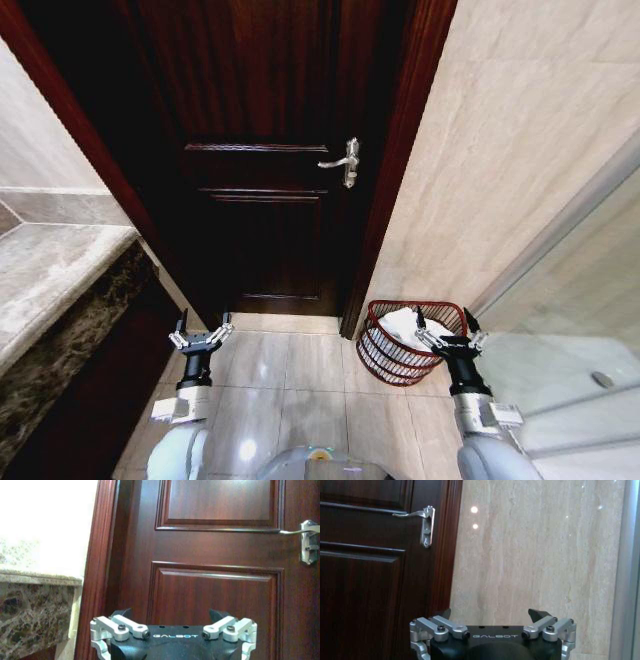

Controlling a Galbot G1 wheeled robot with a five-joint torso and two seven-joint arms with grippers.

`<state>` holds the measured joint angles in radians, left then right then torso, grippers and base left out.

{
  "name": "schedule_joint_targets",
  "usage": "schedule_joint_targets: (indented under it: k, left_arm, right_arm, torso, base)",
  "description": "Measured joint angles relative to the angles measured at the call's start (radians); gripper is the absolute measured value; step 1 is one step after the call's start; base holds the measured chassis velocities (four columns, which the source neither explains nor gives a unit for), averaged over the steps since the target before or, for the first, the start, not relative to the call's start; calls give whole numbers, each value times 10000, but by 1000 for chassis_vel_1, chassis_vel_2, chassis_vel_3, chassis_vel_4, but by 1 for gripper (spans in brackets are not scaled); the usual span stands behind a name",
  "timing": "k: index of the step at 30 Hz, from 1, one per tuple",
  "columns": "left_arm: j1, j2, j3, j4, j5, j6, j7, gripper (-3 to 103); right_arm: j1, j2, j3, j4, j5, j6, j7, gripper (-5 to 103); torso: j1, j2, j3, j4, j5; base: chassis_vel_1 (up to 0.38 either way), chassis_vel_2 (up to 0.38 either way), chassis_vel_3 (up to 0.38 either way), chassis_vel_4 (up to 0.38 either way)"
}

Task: Discard the used towel into the hamper.

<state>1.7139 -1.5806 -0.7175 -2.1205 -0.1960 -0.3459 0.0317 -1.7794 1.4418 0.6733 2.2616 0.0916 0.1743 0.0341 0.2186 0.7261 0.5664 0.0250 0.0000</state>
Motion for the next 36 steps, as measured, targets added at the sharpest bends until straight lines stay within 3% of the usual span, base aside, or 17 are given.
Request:
schedule_joint_targets:
  k: [36]
  left_arm:
    - [75, -59, -9, -102, 179, 31, -56, 100]
  right_arm:
    - [55, -93, -7, -89, -10, 84, -74, 100]
  torso:
    - [660, 1511, 849, 0, 0]
  base:
    - [0, 0, 0, 0]
